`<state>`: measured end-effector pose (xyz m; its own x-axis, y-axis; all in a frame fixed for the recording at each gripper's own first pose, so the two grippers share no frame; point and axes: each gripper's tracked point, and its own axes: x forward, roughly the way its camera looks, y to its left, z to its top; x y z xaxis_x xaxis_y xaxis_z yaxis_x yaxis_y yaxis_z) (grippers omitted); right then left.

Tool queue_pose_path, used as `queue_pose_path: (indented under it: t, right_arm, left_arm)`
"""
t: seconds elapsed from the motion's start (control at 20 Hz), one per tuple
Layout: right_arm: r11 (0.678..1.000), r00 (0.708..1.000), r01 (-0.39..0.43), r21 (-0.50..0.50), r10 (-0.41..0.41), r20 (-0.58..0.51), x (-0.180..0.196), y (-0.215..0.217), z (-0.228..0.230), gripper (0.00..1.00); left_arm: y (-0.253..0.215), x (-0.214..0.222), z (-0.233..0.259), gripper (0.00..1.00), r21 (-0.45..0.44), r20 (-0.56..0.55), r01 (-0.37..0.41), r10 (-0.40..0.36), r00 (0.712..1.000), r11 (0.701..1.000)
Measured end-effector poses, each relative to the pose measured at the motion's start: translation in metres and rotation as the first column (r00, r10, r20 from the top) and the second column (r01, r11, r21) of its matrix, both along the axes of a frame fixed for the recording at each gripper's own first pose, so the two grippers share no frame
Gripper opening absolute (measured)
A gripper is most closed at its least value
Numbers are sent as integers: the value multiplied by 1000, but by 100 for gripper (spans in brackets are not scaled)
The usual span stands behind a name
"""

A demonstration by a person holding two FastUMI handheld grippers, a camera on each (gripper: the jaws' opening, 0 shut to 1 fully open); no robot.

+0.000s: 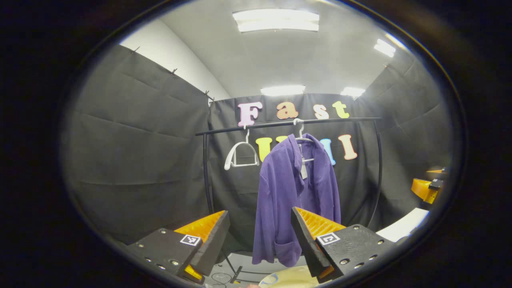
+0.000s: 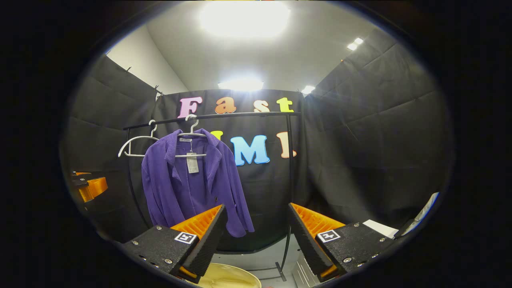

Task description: Grasp the clothes on the hanger with both hands and then place them into the laundry hamper below.

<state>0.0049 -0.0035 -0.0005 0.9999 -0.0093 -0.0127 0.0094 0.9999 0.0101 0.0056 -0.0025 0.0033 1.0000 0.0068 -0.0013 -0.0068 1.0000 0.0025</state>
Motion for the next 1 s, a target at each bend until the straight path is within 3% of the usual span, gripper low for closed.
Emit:
queue_pose_path:
  t: [0.1,0.2,0.25,0.55,0.6,0.8,0.9,1.0]
  right_arm:
    - [1000,1000,-7,-2,7,4,6,1,2,93]
    - [1000,1000,-18,15,18,0,13,4,4,93]
    - [1000,1000,-19,23,19,-2,18,4,5,93]
    - [999,999,-40,34,38,34,58,0,27,93]
    - [998,998,-47,35,45,41,66,0,30,94]
    - [996,996,-80,36,78,52,98,-3,40,93]
    - [994,994,-98,44,96,58,114,-2,46,93]
    - [992,992,-115,50,112,66,131,-1,52,93]
  left_arm:
    - [0,1,3,94,5,5,-7,7,1000,1000]
    - [-1,4,4,94,6,1,-12,12,1000,1000]
    - [-3,8,5,88,0,-4,-14,14,1000,1000]
    - [-16,37,22,89,-10,11,-39,39,999,999]
    - [-19,41,25,94,-9,17,-42,42,999,999]
    - [-36,59,40,89,-16,26,-41,41,999,999]
    - [-45,70,48,94,-18,33,-40,40,999,999]
    - [-57,84,53,88,-23,39,-38,39,998,999]
